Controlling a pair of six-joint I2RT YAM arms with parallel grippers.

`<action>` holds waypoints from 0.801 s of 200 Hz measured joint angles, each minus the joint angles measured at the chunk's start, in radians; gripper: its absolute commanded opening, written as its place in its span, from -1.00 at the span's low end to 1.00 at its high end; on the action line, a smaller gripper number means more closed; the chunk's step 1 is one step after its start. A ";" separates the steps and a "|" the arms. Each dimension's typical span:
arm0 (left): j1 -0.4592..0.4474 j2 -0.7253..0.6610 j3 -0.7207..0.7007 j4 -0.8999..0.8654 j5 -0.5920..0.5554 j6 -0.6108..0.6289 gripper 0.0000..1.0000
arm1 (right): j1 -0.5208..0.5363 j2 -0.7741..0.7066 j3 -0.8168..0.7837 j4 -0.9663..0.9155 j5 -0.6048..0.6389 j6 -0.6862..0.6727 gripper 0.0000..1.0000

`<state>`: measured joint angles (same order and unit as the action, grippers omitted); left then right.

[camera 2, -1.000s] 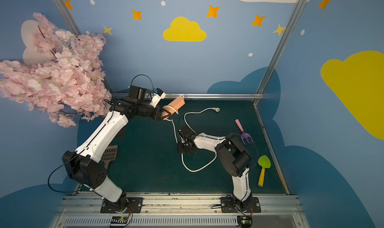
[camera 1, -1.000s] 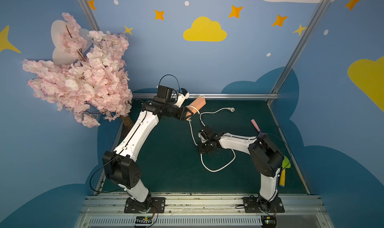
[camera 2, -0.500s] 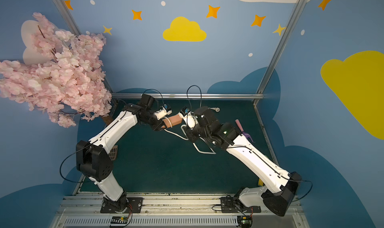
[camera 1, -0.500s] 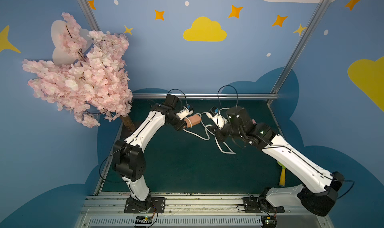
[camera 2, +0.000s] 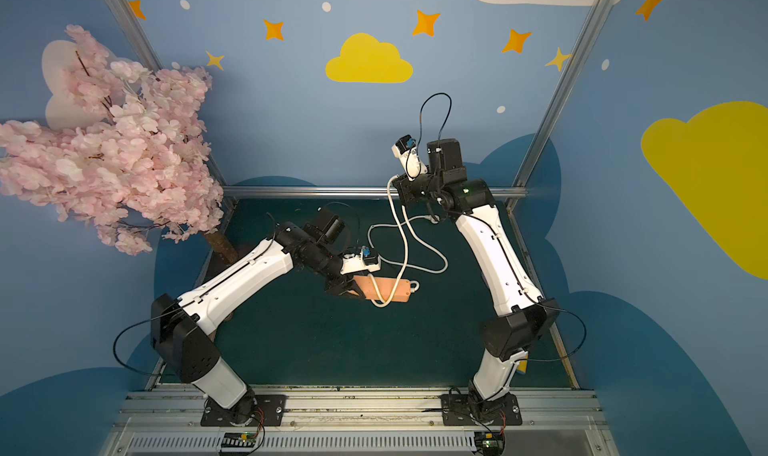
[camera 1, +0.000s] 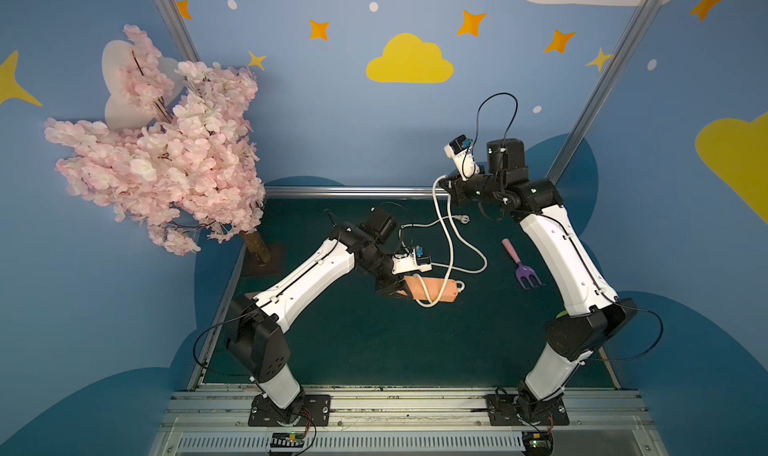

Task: Wrap the cord around the power strip
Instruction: Wrap the power cord around the power strip.

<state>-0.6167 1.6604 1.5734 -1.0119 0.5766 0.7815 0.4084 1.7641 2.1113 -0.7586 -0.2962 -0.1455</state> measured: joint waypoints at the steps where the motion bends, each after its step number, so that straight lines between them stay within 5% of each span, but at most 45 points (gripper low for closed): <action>1: 0.000 0.000 0.000 -0.002 0.003 0.000 -0.95 | -0.002 0.001 0.001 0.000 -0.002 0.000 -1.00; 59: 0.036 -0.105 0.018 0.084 0.400 -0.055 -0.95 | -0.209 0.118 -0.087 0.163 -0.254 0.144 -1.00; 89: 0.135 -0.249 -0.132 0.553 0.486 -0.415 -0.95 | -0.225 0.122 -0.353 0.335 -0.339 0.250 -1.00; 121: 0.236 -0.217 -0.115 0.795 0.345 -0.674 -0.95 | -0.195 0.065 -0.689 0.535 -0.346 0.350 -1.00; 160: 0.257 -0.040 0.196 0.580 -0.132 -0.580 -0.95 | -0.036 -0.127 -0.974 0.602 -0.255 0.345 -1.00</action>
<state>-0.3599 1.6207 1.7695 -0.4316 0.4450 0.2012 0.3721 1.6375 1.1374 -0.1566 -0.5514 0.1997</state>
